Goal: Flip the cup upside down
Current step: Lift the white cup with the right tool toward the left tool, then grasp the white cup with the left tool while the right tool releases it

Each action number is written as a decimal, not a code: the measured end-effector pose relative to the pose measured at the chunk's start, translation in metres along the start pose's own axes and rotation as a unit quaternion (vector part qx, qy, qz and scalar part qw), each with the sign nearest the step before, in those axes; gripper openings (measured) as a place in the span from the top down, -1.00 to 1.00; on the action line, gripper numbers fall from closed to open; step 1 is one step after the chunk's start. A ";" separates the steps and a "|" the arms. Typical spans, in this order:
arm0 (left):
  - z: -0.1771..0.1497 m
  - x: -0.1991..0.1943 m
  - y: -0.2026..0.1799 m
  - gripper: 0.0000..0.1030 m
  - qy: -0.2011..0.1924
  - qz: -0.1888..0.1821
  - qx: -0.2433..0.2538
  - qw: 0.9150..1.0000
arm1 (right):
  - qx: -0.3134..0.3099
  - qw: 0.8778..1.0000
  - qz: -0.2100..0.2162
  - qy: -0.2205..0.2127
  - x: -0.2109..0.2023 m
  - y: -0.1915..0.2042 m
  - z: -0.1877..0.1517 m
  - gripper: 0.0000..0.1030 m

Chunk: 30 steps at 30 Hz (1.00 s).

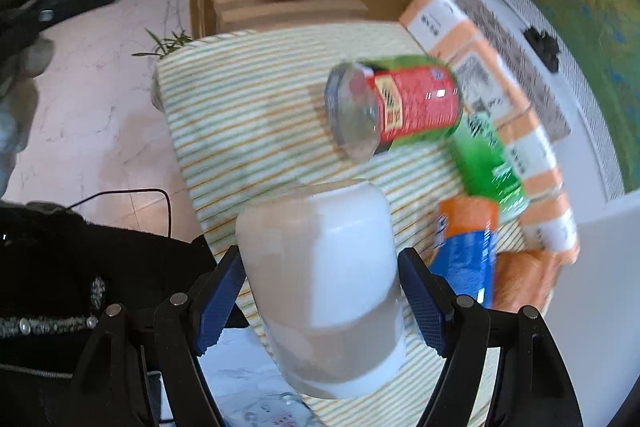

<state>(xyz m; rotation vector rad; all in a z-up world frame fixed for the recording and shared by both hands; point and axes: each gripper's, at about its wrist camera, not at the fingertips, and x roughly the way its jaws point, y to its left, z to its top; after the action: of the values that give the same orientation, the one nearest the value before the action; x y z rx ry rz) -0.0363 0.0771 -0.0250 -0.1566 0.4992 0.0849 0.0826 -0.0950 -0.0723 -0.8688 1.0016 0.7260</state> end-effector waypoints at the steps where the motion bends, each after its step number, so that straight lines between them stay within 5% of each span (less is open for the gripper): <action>1: 0.000 0.001 0.000 -0.99 0.001 0.000 0.000 1.000 | 0.009 1.000 0.001 0.001 0.003 -0.001 -0.001 -0.43; 14: -0.003 0.023 -0.003 -0.99 0.033 -0.009 -0.014 0.999 | 0.031 1.000 0.004 0.000 0.030 -0.007 0.006 -0.44; 21: -0.004 0.039 -0.013 -0.99 0.072 -0.038 -0.046 0.996 | 0.048 0.998 0.005 -0.040 0.010 -0.011 0.000 -0.45; 30: -0.008 0.081 -0.040 -0.99 0.173 -0.082 -0.141 0.971 | 0.162 0.977 -0.002 -0.142 -0.048 -0.016 -0.060 -0.46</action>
<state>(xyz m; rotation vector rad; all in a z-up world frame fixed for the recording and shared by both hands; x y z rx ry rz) 0.0357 0.0395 -0.0664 -0.4966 0.8199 -0.0360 0.0540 -0.1607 -0.0401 -0.4684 0.8318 0.6408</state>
